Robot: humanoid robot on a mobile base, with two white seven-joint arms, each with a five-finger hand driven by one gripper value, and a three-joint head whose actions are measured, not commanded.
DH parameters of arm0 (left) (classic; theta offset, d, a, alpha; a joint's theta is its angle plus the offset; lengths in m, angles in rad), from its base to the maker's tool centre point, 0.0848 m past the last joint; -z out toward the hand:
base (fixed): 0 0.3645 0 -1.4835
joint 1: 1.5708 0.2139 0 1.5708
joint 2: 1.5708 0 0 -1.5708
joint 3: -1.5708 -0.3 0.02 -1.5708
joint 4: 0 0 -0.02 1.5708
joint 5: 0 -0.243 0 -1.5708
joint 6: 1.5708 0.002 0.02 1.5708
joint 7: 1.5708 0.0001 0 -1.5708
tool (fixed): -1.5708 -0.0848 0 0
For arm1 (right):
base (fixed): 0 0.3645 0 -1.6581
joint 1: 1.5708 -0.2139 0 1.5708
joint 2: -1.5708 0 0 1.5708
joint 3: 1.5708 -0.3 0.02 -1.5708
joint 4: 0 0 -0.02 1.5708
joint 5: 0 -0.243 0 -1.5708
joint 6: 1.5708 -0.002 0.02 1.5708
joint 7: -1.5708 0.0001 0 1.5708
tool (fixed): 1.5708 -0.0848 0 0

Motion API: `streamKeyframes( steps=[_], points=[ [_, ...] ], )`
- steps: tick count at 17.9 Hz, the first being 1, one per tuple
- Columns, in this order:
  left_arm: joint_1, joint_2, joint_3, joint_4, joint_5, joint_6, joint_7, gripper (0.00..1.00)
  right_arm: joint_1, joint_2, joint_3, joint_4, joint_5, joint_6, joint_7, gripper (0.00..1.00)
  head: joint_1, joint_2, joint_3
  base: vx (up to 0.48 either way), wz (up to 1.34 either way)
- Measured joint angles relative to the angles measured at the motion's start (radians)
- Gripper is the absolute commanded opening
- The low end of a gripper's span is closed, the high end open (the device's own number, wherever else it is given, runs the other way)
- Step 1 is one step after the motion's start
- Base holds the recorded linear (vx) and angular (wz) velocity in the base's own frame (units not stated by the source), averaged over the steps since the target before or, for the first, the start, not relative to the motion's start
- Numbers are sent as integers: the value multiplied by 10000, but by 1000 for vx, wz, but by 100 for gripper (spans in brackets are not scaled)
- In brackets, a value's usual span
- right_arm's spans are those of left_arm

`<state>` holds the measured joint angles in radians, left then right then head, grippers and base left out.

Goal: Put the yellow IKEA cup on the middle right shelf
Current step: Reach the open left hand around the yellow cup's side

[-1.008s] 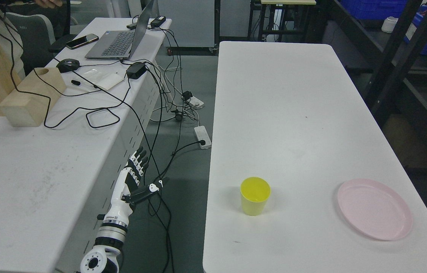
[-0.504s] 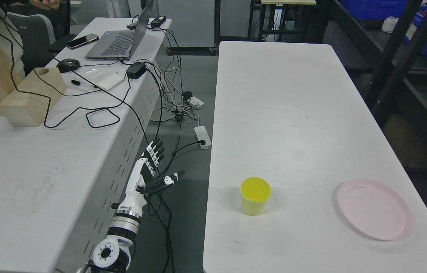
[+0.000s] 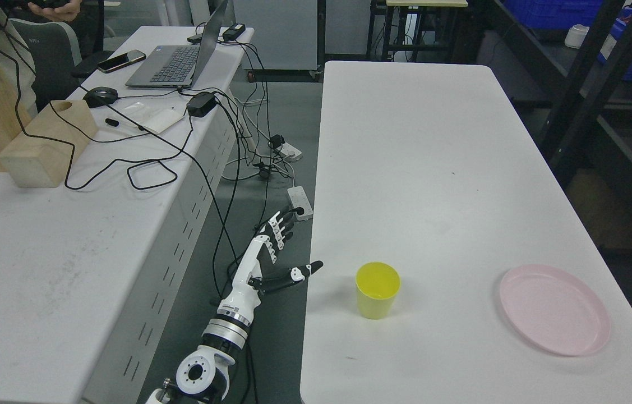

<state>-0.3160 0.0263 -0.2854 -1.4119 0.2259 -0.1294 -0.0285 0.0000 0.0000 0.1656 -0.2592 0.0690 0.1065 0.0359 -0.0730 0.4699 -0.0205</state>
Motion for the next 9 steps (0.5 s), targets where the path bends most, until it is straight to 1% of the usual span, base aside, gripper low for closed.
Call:
streamKeyframes(
  steps=[5,9],
  points=[
    [-97,-104,-877,6,91,72,-1,97,1,0,0,0,0,0,3,99,0,0,0,0,0],
    [-134,-149,-1280,56,343,417,-1,97,0,0,0,0,0,1,4,99,0,0,0,0,0]
  ],
)
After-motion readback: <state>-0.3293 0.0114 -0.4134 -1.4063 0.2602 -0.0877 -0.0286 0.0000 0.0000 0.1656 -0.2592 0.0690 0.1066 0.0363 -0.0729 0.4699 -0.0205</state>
